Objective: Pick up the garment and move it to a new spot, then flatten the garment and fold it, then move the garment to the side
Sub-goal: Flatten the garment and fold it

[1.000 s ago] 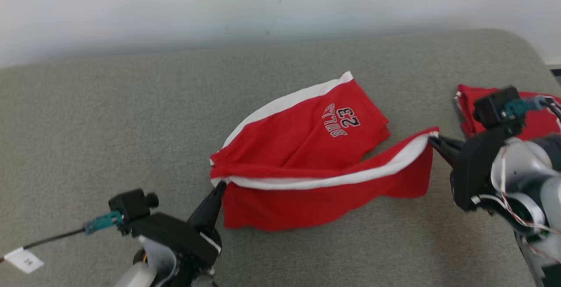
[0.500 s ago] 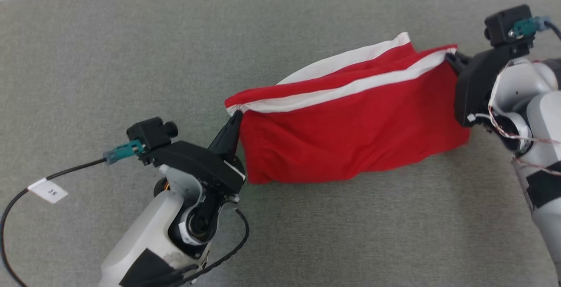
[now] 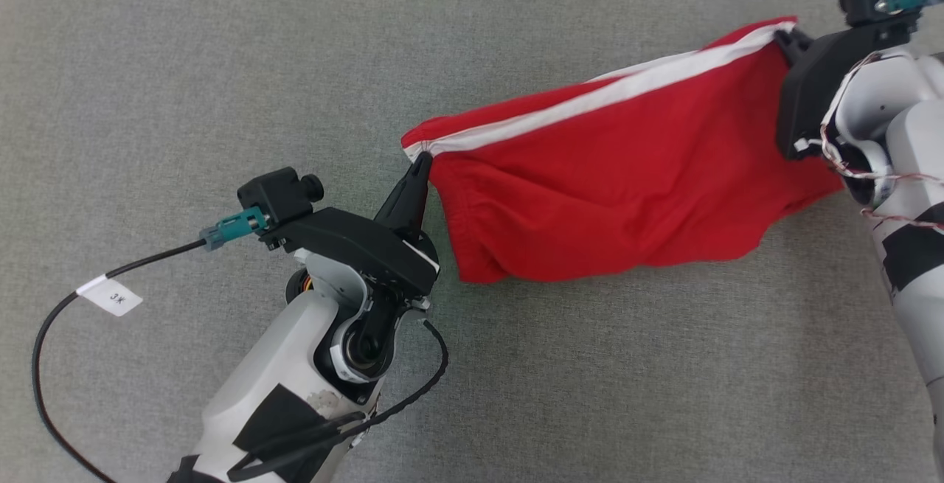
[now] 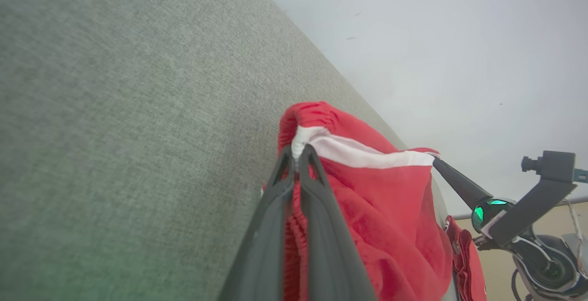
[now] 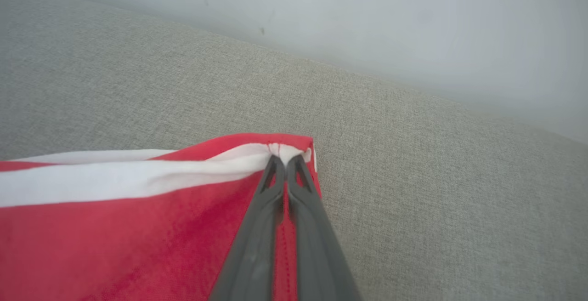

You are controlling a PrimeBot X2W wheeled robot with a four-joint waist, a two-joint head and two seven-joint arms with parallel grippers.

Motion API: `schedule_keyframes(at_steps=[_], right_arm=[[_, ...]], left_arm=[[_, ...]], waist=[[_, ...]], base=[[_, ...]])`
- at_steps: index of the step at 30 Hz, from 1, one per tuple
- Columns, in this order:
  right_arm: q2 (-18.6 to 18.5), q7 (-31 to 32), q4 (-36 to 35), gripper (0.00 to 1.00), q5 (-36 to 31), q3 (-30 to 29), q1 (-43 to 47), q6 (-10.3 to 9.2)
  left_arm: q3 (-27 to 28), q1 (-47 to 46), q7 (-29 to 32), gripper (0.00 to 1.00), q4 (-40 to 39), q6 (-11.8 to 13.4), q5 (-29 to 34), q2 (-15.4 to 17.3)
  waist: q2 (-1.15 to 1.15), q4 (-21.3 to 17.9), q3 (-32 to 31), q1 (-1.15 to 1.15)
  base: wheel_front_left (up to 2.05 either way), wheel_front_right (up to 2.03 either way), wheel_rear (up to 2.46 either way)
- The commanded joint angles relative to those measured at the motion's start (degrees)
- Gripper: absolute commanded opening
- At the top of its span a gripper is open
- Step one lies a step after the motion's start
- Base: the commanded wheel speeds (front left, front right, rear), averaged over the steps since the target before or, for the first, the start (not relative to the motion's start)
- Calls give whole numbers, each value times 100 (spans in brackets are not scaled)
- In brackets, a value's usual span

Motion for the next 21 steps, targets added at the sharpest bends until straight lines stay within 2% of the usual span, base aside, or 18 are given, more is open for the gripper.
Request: schedule_keyframes(at_steps=[1,2,3,7,12,16,21], right_arm=[[48,-132,136,16,-94,-72,-119,-16],[93,-218,239,100,-128,-112,-159,-16],[121,-311,341,100,-179,-174,-205,-16],[300,-468,662,100,-282,-186,-355,-16],[362,-259,789,100,-42,-96,-447,-16],[257,224,825,100,173,-116,-349,-16],[93,793,923,100,267,-401,-47,-16]], left_arm=[[-13,-96,-42,0,58,-26,31,-30],[-32,-132,-51,74,89,-54,60,-44],[-30,-157,-68,100,122,-48,65,-57],[-78,-228,-162,100,208,-171,152,-60],[-158,-113,-578,100,165,-158,606,203],[-257,135,-856,100,-68,126,1482,691],[-127,835,-917,100,-835,543,2598,1139]], waist=[[-1,37,29,-1],[-1,41,30,-1],[-1,40,28,-1],[-1,-8,-30,-1],[-1,-116,-240,-1],[-1,-169,-497,-1],[-1,-113,-736,-1]], base=[[0,0,0],[0,0,0],[0,0,0],[0,0,0],[0,0,0],[0,0,0],[0,0,0]])
